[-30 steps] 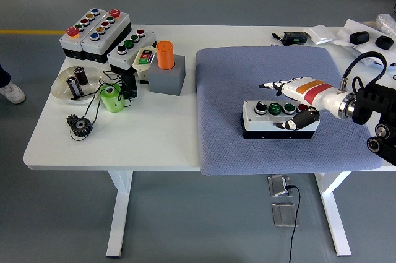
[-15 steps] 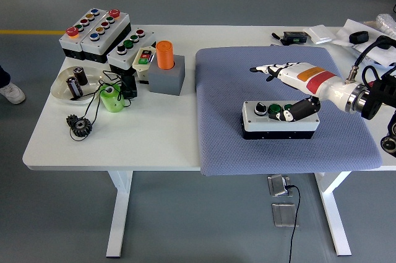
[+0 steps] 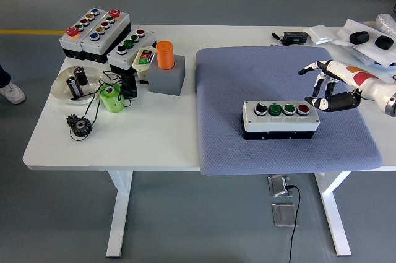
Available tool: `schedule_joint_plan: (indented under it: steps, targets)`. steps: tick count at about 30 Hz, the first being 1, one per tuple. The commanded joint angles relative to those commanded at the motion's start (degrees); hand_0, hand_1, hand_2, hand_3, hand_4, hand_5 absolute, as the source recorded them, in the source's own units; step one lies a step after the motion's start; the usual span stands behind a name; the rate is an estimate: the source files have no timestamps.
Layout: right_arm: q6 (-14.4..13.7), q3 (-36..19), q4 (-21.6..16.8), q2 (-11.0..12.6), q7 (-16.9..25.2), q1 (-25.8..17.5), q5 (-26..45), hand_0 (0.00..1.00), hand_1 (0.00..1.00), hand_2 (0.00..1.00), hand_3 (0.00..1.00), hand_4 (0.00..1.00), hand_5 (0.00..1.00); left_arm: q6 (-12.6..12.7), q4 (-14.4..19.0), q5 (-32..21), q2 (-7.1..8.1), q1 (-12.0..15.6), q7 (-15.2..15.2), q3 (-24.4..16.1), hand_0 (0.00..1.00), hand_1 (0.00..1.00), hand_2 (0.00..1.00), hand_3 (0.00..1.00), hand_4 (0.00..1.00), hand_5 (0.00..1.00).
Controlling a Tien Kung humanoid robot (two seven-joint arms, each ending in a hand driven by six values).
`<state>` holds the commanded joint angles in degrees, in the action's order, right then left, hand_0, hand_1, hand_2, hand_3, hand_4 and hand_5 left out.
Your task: Pick up the button,place it on the desk,press the button,press the button
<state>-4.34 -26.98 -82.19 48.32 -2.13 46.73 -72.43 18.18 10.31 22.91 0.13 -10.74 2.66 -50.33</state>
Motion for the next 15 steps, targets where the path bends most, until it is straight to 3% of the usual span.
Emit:
schedule_joint_plan:
  steps: [2,4,5,15]
  targets:
    - [0.5,0.1,-0.2,0.1,-0.7,-0.1,-0.2,0.159,0.002,0.052,0.712,0.639,0.273,0.0,0.0,0.1,-0.01,0.0,0.0,0.0,0.672,0.702,0.722,0.527,0.374,0.998]
    - [2.7,0.6,-0.2,0.1,-3.9,0.0,-1.7,0.159,0.002,0.052,0.712,0.639,0.273,0.0,0.0,0.1,-0.03,-0.1,0.1,0.0,0.672,0.702,0.722,0.527,0.374,0.998]
    - [3.0,0.7,-0.1,0.1,-4.5,0.0,-1.9,0.154,0.998,0.039,0.710,0.626,0.318,0.0,0.0,0.1,-0.02,-0.1,0.1,0.0,0.672,0.703,0.723,0.527,0.374,0.998]
    - [4.1,1.9,0.8,-1.5,-6.0,0.3,-2.6,0.150,0.998,0.039,0.714,0.625,0.336,-0.1,0.0,-0.2,0.02,-0.3,-0.1,0.2,0.672,0.703,0.723,0.528,0.373,0.998]
